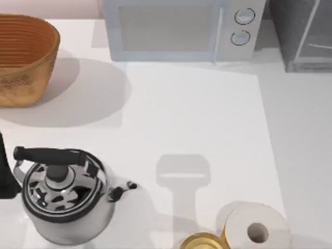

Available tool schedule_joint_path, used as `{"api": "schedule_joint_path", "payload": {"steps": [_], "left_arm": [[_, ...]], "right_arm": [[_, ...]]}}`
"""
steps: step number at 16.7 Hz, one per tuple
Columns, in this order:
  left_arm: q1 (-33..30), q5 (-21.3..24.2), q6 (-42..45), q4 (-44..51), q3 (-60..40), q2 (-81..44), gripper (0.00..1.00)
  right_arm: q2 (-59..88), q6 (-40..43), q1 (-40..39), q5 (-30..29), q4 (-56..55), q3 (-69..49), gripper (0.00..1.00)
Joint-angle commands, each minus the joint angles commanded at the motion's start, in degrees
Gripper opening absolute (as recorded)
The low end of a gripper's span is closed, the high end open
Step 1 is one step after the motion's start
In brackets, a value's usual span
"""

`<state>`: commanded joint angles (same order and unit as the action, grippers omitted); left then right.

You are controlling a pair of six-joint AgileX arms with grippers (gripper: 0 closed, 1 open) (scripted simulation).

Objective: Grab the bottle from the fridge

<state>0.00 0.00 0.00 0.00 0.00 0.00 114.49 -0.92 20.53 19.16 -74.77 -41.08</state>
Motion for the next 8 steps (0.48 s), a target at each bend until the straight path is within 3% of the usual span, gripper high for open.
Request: {"api": "schedule_joint_path", "payload": {"steps": [4,8], "left_arm": [[0.0,0.0,0.0,0.0,0.0,0.0,1.0],[0.0,0.0,0.0,0.0,0.0,0.0,1.0]], "right_arm": [[4.1,0.2,-4.4,-4.8,8.5,-11.8,1.0],[4.9,0.3,-5.7,-6.2,10.9,-14.4,1.0]]}}
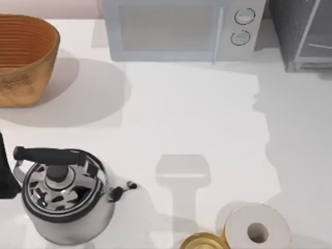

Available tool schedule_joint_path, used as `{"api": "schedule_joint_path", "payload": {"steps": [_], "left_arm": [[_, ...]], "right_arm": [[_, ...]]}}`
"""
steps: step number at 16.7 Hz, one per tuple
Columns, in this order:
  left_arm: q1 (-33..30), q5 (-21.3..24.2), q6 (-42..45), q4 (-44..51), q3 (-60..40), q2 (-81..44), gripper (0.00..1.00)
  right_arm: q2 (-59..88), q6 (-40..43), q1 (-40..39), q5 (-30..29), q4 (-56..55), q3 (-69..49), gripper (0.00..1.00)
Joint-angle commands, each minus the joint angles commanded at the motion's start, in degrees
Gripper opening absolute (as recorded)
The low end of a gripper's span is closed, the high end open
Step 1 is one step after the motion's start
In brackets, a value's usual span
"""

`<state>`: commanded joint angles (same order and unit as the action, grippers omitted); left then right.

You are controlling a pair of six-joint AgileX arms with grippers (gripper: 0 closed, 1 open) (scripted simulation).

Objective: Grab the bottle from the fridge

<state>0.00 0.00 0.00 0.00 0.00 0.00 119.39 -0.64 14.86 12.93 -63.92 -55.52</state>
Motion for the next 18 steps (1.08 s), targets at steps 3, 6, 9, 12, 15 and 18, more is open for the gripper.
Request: {"api": "schedule_joint_path", "payload": {"steps": [3,6,9,12,15,18], "left_arm": [[0.0,0.0,0.0,0.0,0.0,0.0,1.0],[0.0,0.0,0.0,0.0,0.0,0.0,1.0],[0.0,0.0,0.0,0.0,0.0,0.0,1.0],[0.0,0.0,0.0,0.0,0.0,0.0,1.0],[0.0,0.0,0.0,0.0,0.0,0.0,1.0],[0.0,0.0,0.0,0.0,0.0,0.0,1.0]], "right_arm": [[-0.1,0.0,0.2,0.1,-0.1,0.0,1.0],[2.6,0.0,-0.3,-0.3,1.8,-4.1,1.0],[6.4,0.0,-1.1,-1.2,5.0,-11.8,1.0],[8.9,0.1,-1.7,-1.8,7.4,-16.3,1.0],[9.0,0.1,-1.8,-1.9,7.6,-16.5,1.0],[9.0,0.1,-1.8,-1.9,7.6,-16.5,0.85]]}}
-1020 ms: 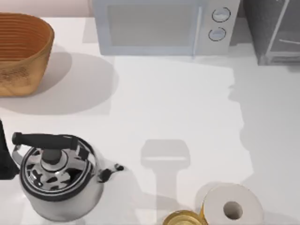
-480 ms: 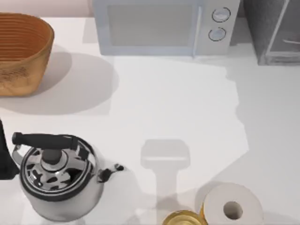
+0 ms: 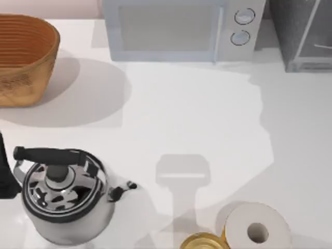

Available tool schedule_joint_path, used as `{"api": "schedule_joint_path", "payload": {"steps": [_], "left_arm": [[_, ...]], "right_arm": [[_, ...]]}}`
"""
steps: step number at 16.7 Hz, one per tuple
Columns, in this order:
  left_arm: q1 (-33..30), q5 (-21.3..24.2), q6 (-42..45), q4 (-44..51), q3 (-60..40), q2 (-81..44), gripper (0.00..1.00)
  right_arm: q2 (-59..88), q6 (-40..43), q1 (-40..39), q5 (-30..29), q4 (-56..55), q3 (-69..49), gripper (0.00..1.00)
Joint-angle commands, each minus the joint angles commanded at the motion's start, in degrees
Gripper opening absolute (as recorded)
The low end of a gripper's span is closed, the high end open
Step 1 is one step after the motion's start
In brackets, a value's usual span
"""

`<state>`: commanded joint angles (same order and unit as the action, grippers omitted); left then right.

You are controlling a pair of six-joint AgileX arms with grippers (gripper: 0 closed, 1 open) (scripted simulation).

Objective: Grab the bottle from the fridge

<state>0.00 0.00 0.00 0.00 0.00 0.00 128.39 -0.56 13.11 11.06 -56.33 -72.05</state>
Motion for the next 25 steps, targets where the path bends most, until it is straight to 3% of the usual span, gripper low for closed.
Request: {"api": "schedule_joint_path", "payload": {"steps": [11,25], "left_arm": [[0.0,0.0,0.0,0.0,0.0,0.0,1.0],[0.0,0.0,0.0,0.0,0.0,0.0,1.0]], "right_arm": [[0.0,0.0,0.0,0.0,0.0,0.0,0.02],[-3.3,-0.1,0.2,0.1,4.3,-1.1,0.0]]}}
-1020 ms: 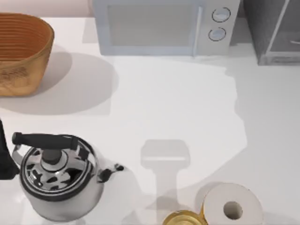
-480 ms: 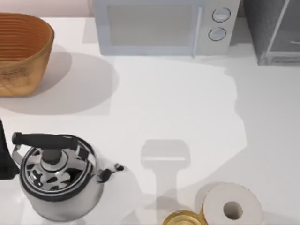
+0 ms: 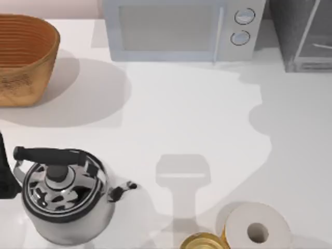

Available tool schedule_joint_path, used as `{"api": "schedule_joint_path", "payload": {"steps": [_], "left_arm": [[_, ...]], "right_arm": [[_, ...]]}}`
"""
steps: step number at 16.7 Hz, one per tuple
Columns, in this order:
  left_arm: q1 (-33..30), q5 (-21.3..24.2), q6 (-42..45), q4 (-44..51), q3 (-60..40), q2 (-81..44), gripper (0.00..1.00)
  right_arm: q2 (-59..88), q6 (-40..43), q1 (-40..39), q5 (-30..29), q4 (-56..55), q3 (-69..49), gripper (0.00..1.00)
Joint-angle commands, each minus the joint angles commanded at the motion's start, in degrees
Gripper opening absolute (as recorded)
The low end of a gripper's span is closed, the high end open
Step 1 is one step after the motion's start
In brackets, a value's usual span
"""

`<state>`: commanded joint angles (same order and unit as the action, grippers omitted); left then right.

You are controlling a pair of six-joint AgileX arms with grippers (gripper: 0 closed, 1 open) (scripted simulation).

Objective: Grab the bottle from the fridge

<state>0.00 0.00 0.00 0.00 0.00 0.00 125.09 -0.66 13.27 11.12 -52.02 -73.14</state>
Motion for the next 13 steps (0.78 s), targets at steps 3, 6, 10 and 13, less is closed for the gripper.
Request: {"api": "schedule_joint_path", "payload": {"steps": [3,6,10,13], "left_arm": [[0.0,0.0,0.0,0.0,0.0,0.0,1.0],[0.0,0.0,0.0,0.0,0.0,0.0,1.0],[0.0,0.0,0.0,0.0,0.0,0.0,1.0],[0.0,0.0,0.0,0.0,0.0,0.0,1.0]], "right_arm": [[-2.2,0.0,0.0,0.1,3.6,-0.8,0.0],[-3.5,0.0,0.0,0.1,5.0,-1.5,0.0],[-3.9,0.0,0.0,0.3,4.6,-0.4,0.0],[-7.8,0.3,0.6,1.2,2.6,5.4,0.0]]}}
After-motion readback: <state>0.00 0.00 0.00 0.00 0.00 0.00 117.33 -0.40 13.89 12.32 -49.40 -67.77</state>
